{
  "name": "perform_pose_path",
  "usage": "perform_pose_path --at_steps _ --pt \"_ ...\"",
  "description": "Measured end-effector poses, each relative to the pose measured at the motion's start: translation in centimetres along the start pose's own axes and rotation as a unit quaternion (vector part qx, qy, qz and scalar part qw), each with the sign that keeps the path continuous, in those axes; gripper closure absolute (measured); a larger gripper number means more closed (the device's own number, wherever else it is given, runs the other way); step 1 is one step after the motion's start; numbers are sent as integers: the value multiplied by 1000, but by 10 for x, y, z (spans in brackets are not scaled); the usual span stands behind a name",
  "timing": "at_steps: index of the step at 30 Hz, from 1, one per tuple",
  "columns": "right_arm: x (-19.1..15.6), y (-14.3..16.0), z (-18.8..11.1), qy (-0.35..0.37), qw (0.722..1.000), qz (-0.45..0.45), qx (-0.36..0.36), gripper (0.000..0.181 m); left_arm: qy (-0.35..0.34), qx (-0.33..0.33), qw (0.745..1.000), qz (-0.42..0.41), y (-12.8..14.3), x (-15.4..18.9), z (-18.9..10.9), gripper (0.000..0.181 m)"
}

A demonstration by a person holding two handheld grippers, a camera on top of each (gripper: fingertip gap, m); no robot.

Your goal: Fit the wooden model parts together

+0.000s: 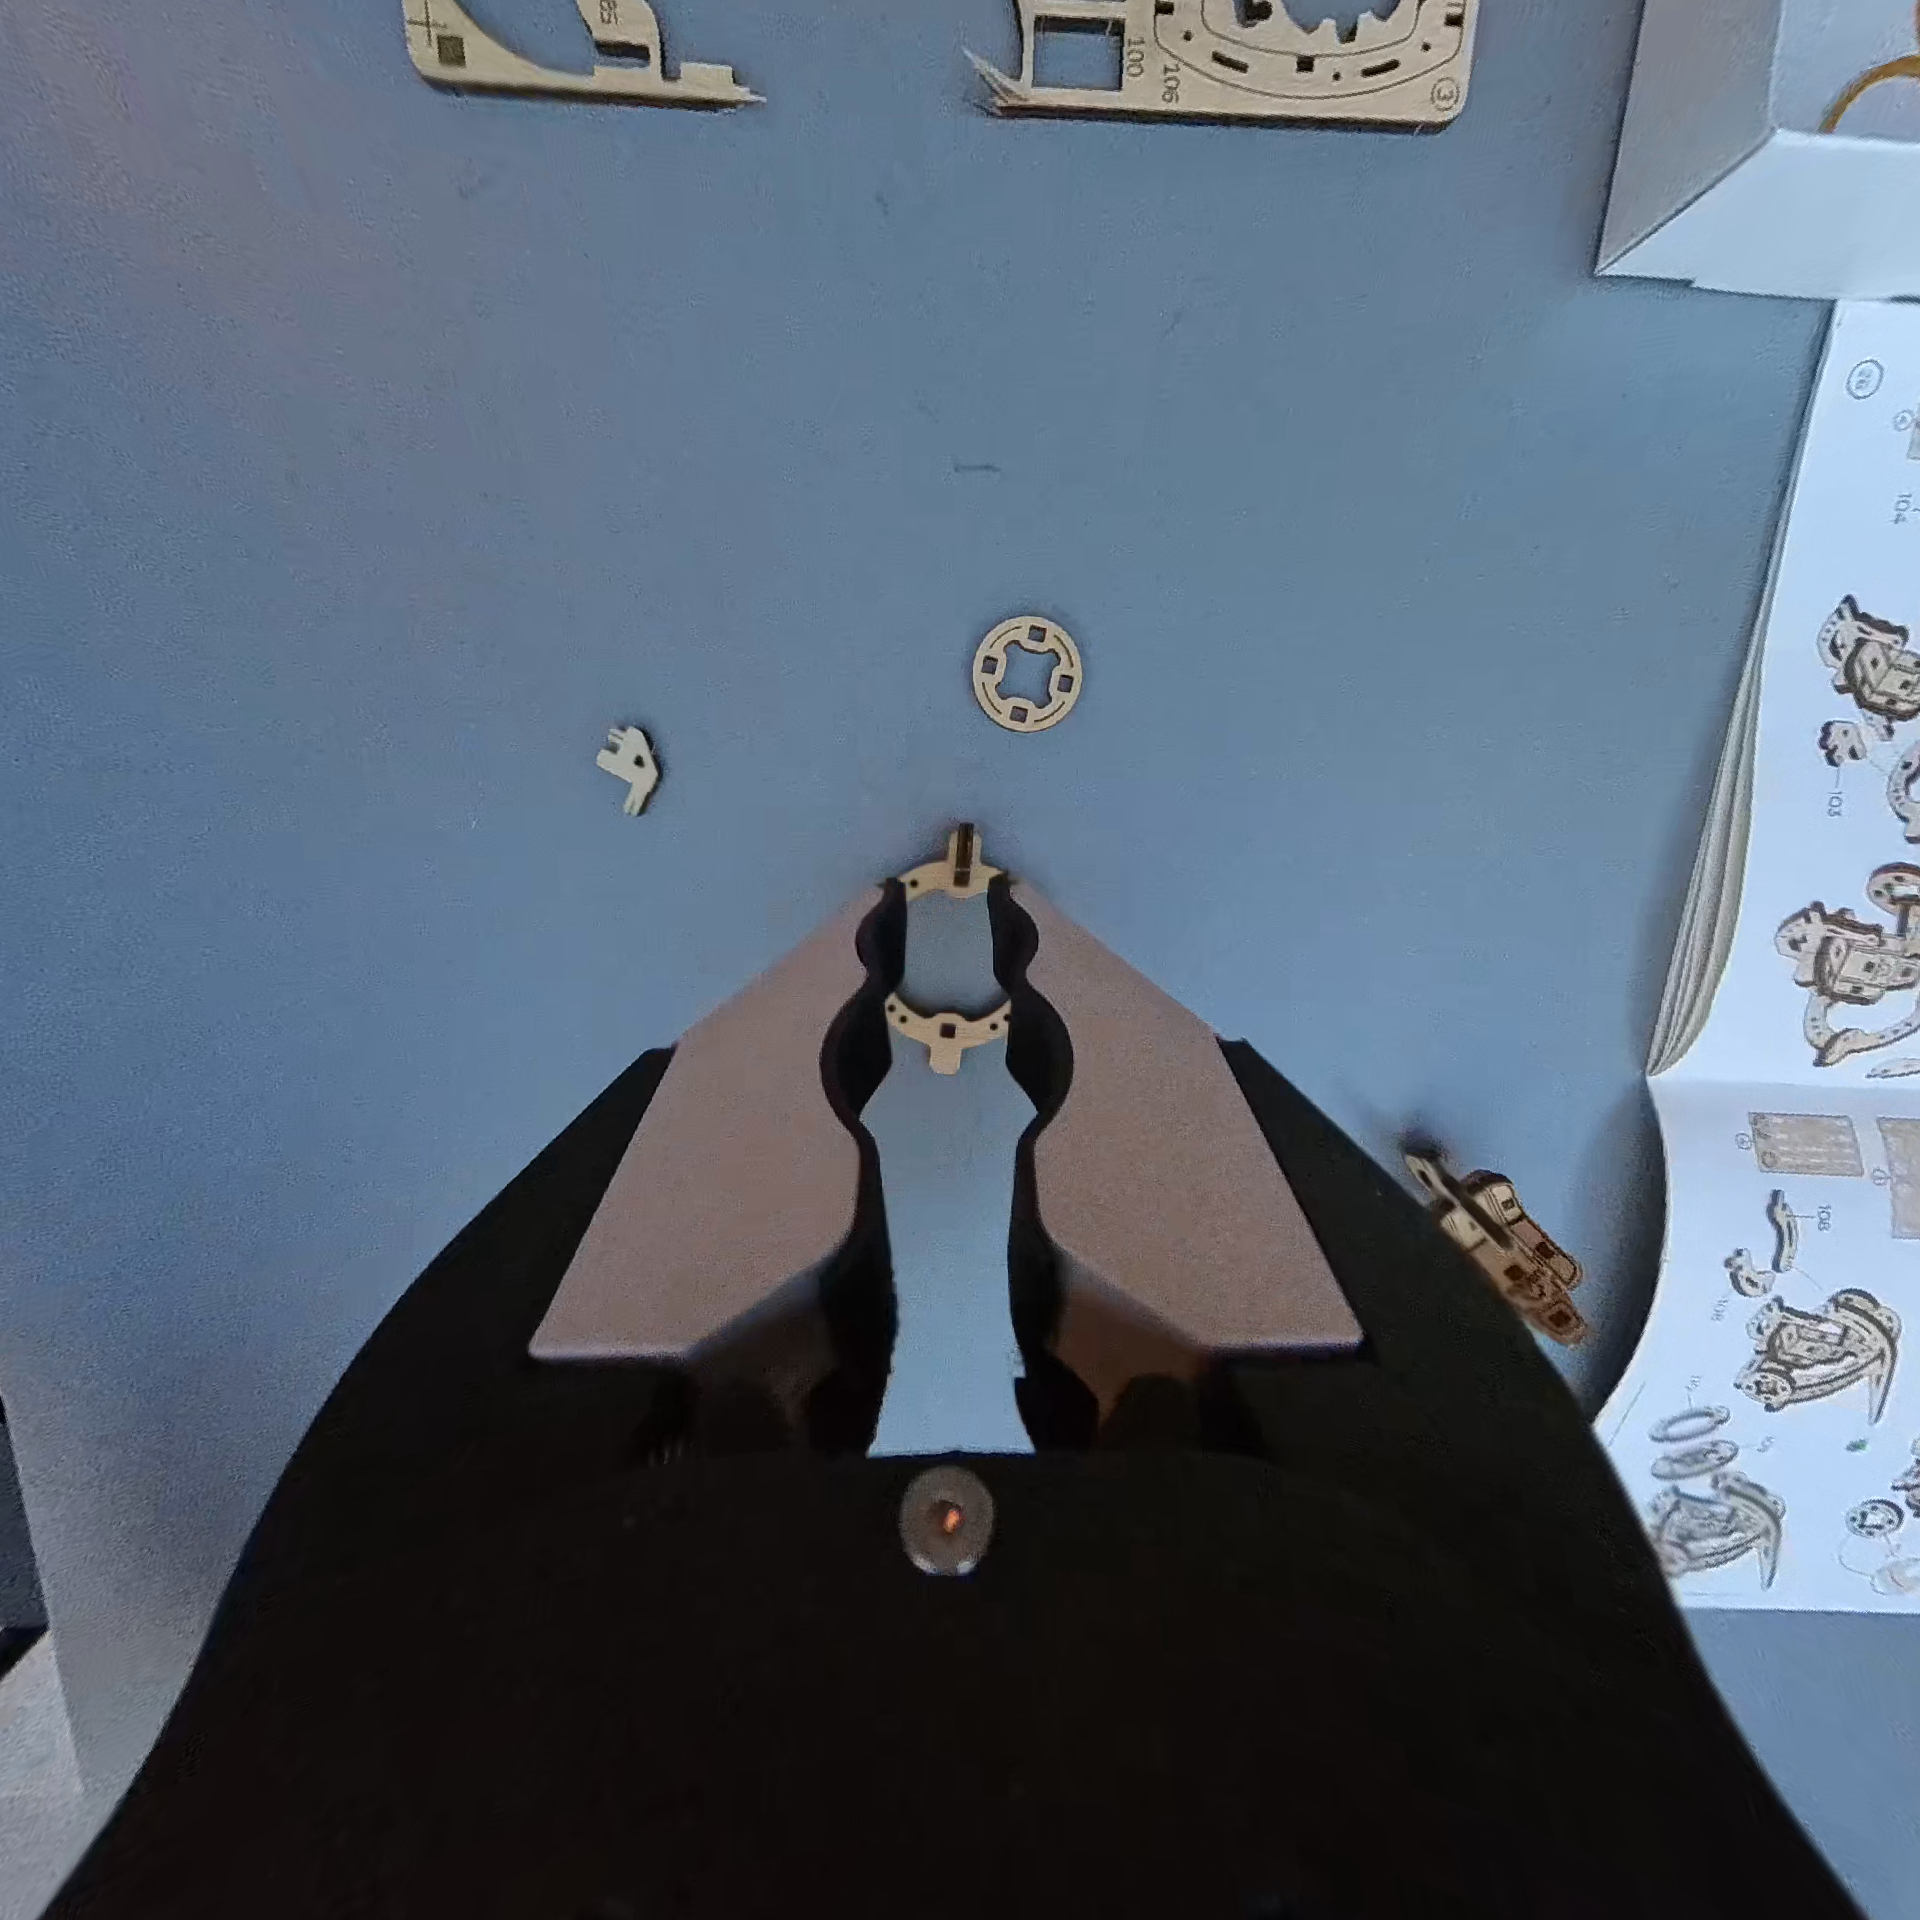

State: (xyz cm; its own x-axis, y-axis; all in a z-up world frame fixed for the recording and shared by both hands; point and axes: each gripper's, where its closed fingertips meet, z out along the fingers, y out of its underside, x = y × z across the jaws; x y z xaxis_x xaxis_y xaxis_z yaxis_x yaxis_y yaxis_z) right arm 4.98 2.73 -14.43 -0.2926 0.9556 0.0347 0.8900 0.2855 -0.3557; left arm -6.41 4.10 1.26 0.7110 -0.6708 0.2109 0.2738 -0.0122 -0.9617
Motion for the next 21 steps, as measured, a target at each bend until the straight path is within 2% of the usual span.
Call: perform_pose_path --at_steps 6,11,12,15,21 --pt "4 -8 4 -5 999 -17 -50 168 -2 7 1000 -9 -2 -3 -2 159" --pt "5 -3 10 -3 994 -31 -101 172 -1 2 1000 -4 0 -2 -1 159" --pt "5 -2 11 -5 994 -33 -103 179 -1 3 1000 -4 -1 -1 -1 159" --pt "7 -6 11 4 996 -37 -82 180 -2 7 1000 -6 -3 -2 -2 159" --pt "10 -18 7 7 1000 -7 28 181 -1 11 1000 -5 -5 -1 -3 159"
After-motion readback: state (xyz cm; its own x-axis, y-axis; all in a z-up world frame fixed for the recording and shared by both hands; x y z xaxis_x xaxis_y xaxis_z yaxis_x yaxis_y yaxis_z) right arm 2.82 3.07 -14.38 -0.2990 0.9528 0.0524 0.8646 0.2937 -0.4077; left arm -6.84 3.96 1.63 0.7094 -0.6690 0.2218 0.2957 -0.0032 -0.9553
